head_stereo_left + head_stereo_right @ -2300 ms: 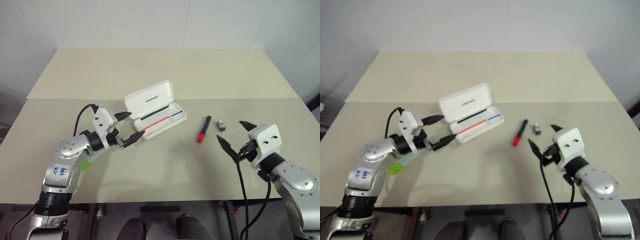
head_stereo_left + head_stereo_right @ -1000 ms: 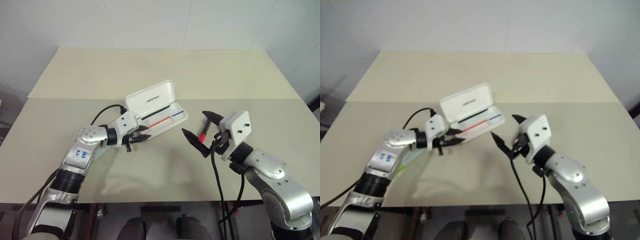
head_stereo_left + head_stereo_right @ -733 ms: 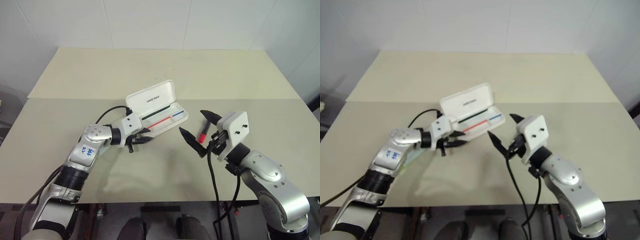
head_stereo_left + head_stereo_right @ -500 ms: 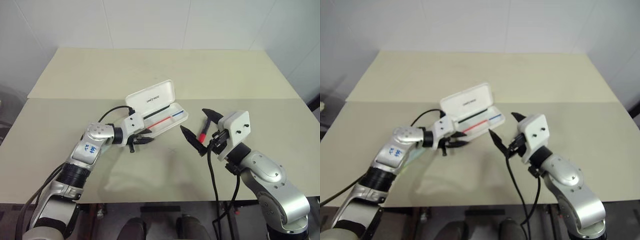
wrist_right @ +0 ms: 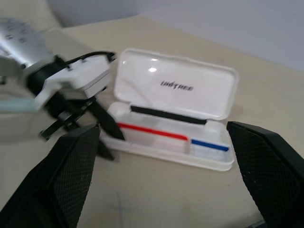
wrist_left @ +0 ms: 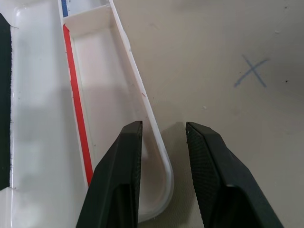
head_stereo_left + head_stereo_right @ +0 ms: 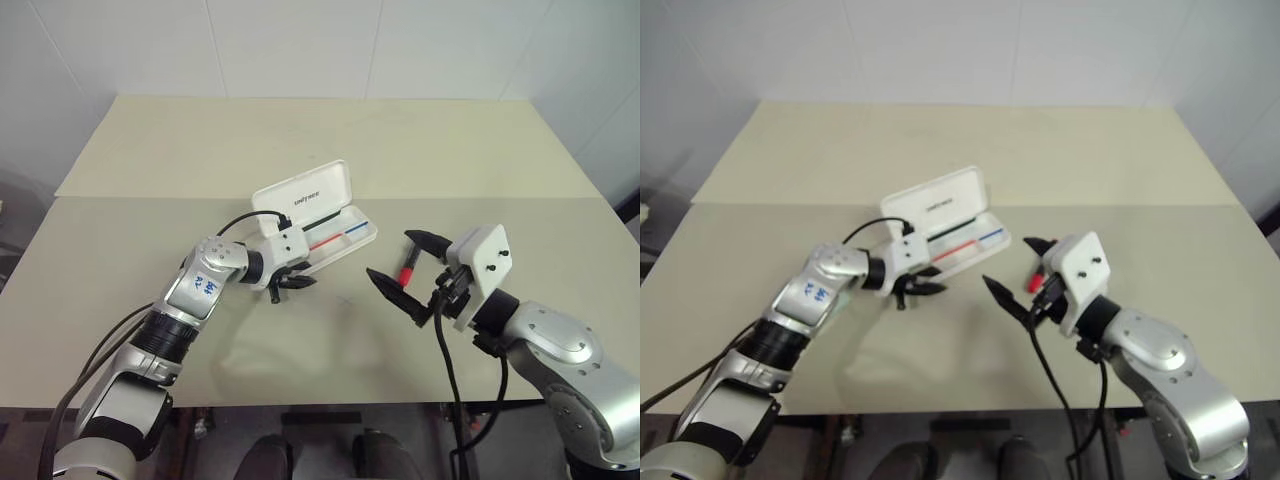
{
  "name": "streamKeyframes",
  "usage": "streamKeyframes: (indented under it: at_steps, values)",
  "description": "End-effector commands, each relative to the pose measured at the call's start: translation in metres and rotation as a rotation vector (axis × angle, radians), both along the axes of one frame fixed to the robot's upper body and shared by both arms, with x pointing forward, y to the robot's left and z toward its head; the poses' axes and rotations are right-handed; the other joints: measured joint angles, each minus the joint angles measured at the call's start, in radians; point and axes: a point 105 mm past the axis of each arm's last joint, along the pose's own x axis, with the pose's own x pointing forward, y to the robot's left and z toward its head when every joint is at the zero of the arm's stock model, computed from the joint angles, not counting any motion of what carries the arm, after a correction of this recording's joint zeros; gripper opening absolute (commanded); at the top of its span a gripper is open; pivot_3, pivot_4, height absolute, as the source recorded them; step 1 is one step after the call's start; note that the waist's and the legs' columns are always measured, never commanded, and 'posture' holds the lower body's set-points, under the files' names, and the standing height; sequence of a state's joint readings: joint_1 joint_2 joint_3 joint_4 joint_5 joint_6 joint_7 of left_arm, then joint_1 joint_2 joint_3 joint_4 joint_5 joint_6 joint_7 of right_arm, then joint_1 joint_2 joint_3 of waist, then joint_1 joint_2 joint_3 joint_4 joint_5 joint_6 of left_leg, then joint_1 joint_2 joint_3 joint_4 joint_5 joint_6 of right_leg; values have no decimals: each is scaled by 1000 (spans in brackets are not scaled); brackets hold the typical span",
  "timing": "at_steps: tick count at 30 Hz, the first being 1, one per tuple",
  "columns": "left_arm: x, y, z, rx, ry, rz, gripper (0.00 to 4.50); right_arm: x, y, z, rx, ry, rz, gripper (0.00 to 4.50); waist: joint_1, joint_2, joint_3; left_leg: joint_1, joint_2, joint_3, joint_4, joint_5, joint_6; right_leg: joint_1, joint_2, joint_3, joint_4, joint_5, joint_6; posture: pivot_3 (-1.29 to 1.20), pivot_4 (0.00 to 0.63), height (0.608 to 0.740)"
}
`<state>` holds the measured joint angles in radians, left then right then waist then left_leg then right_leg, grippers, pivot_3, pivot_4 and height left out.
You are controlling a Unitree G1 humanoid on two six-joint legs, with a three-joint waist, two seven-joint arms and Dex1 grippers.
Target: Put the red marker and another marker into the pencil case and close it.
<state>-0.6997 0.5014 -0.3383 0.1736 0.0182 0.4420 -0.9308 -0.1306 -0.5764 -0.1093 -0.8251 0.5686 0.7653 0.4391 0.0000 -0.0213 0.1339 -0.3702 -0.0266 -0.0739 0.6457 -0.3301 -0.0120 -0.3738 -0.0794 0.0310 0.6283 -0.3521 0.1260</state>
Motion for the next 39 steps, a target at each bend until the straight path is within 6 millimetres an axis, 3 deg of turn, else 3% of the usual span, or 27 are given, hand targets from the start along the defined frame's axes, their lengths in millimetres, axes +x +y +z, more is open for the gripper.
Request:
streamKeyframes:
  at_steps: [1, 7, 10, 13, 22, 27, 36, 39]
  values:
    - [2, -5, 5, 30, -11, -8, 1499, -12, -3, 5, -49, -5, 75, 4500, 2, 0, 0, 0, 0, 0, 0, 0, 0, 0, 0, 0, 0, 0, 0, 0, 150, 740]
    - [1, -1, 0, 66, 2, -2, 1499, -25, -21, -4, -95, 88, 135, 4500, 7, 0, 0, 0, 0, 0, 1, -1, 1, 1, 0, 0, 0, 0, 0, 0, 150, 740]
    - [1, 3, -2, 72, 6, 10, 1001, -27, -34, -4, -104, 111, 134, 4500, 10, -1, 0, 0, 0, 0, 2, -1, 1, 2, 0, 0, -1, 0, 0, 0, 150, 740]
    - [0, 7, -6, 90, 21, 14, 35, -28, -39, -1, -118, 111, 145, 4500, 13, -1, 0, 1, 0, 1, 2, -1, 1, 3, 0, 0, -2, 0, 0, 0, 150, 740]
    - [-8, 11, -14, 133, 38, -11, 35, -26, -35, 0, -127, 101, 169, 4500, 16, -1, 0, 2, 1, 1, 3, 0, 1, 4, 0, 1, -3, 0, 0, 0, 150, 740]
    - [-17, 9, -7, 79, 32, -50, 35, -26, -34, -1, -129, 100, 167, 4500, 14, -1, 0, 2, 1, 1, 2, -1, 2, 2, 0, 1, -2, 0, 0, 0, 150, 740]
    - [-35, 38, 8, 27, -40, -109, 35, -25, -31, -4, -117, 107, 170, 4500, 3, -1, 0, 2, 2, 0, 2, -1, 2, -1, -2, 1, -2, 0, 0, 0, 150, 740]
    - [-49, 45, 2, 83, -33, -192, 35, -24, -30, -5, -113, 109, 173, 4500, 3, -1, 0, 2, 2, 0, 2, -1, 1, -1, -2, 1, -3, 0, 0, 0, 150, 740]
